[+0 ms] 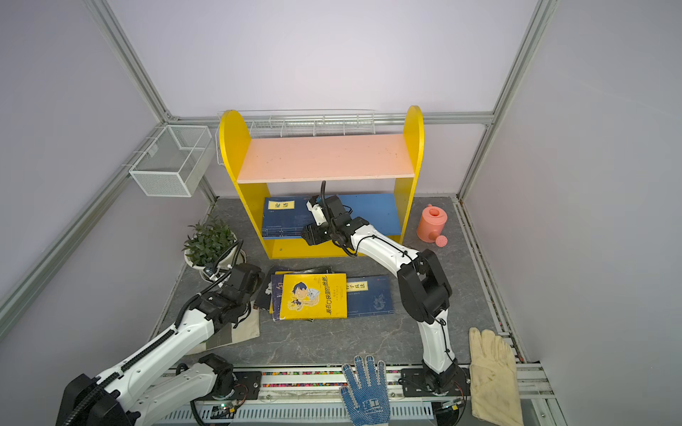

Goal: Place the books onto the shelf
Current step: 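Open the right gripper and pull it back toward the book pile, then grasp the next dark blue book with the right gripper while the left presses the pile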

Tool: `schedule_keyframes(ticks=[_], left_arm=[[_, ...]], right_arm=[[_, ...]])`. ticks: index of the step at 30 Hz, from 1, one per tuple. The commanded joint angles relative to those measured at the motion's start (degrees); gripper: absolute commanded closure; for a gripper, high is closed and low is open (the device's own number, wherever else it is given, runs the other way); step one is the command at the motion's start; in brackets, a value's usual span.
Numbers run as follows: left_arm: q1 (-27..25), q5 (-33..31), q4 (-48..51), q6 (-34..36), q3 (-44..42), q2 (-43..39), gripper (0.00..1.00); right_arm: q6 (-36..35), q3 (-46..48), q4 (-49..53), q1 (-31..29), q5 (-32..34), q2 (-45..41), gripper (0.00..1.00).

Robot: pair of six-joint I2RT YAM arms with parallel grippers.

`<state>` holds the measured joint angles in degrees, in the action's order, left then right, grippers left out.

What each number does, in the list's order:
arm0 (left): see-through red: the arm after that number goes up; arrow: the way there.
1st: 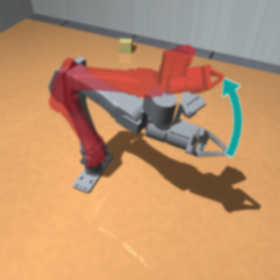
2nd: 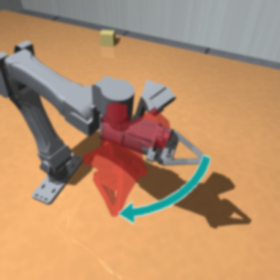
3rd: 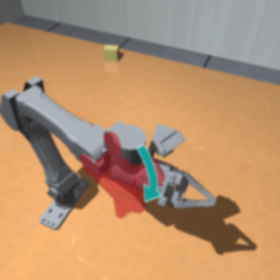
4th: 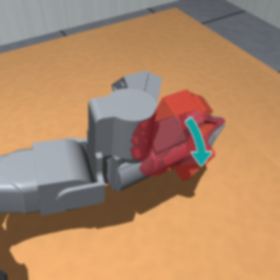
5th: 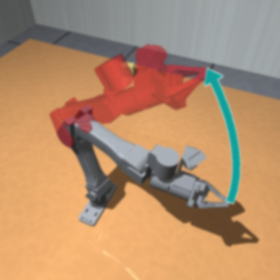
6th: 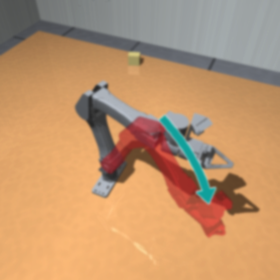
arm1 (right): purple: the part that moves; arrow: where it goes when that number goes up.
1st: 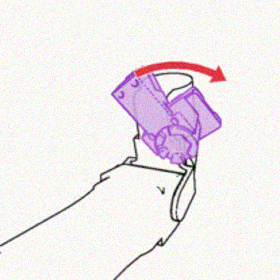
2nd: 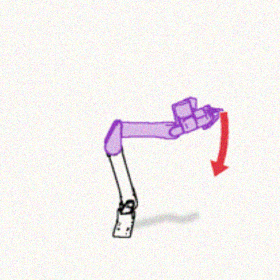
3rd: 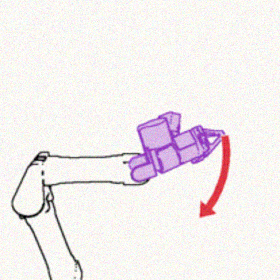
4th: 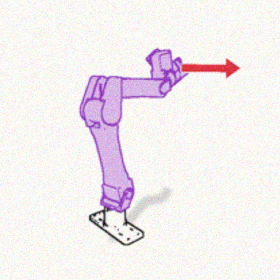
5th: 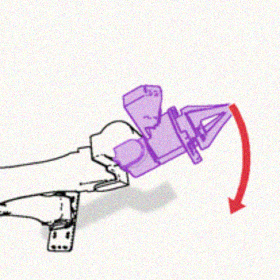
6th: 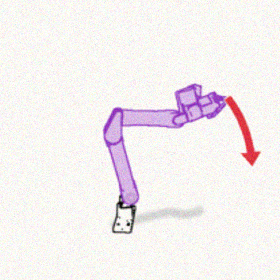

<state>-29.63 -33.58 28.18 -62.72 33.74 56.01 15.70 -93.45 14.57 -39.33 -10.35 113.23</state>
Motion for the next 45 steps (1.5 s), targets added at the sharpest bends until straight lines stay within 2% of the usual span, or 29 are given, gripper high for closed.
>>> schedule_keyframes(ticks=[1,5,9,12,15,18,20,22,25,29,32,34,37,45], left_arm=[[0.2,3.6,-4.7,7.4,0.9,0.2,0.2],[-1.8,6.6,-8.7,15.5,2.9,2.7,0.2],[-9.8,7.9,-15.6,27.1,6.5,9.1,0.2],[-15.9,12.5,-19.8,36.1,11.0,16.5,0.2],[-20.9,16.7,-22.2,43.6,16.3,24.4,0.2],[-24.5,21.6,-21.9,50.5,22.6,32.5,0.2],[-26.8,24.0,-19.8,54.8,27.8,38.6,0.2],[-29.0,23.9,-17.5,58.1,32.3,43.4,0.21],[-30.7,23.6,-15.0,59.7,37.1,48.8,0.22],[-31.1,22.4,-12.0,59.2,39.9,52.8,0.29],[-31.1,19.5,-9.1,57.7,40.9,54.8,0.43],[-31.1,18.5,-6.9,57.4,41.6,56.1,0.57],[-31.1,18.1,-4.9,57.2,42.2,57.4,0.7],[-31.1,21.1,-2.0,57.6,43.8,60.6,0.86]], right_arm=[[2.6,6.6,-2.1,1.2,3.5,-8.4,0.33],[9.2,19.2,-1.9,4.0,9.7,-19.2,0.32],[18.9,34.0,4.3,10.1,12.2,-30.0,0.32],[21.2,44.5,9.2,15.9,9.7,-36.4,0.32],[16.1,49.7,11.8,22.7,6.6,-42.2,0.31],[8.6,49.1,19.6,29.1,-2.3,-40.3,0.32],[5.8,49.8,23.9,30.9,-6.5,-38.6,0.33],[6.1,52.7,23.8,31.0,-9.2,-39.2,0.34],[7.0,56.0,23.5,31.0,-13.7,-39.1,0.36],[8.5,60.8,21.2,30.9,-17.6,-37.6,0.41],[9.0,62.7,18.6,30.6,-18.6,-36.2,0.42],[8.8,62.5,17.7,30.6,-18.5,-35.0,0.45],[9.4,62.2,14.8,30.6,-19.3,-34.3,0.48],[9.4,58.7,13.7,30.6,-21.7,-34.0,0.54]])
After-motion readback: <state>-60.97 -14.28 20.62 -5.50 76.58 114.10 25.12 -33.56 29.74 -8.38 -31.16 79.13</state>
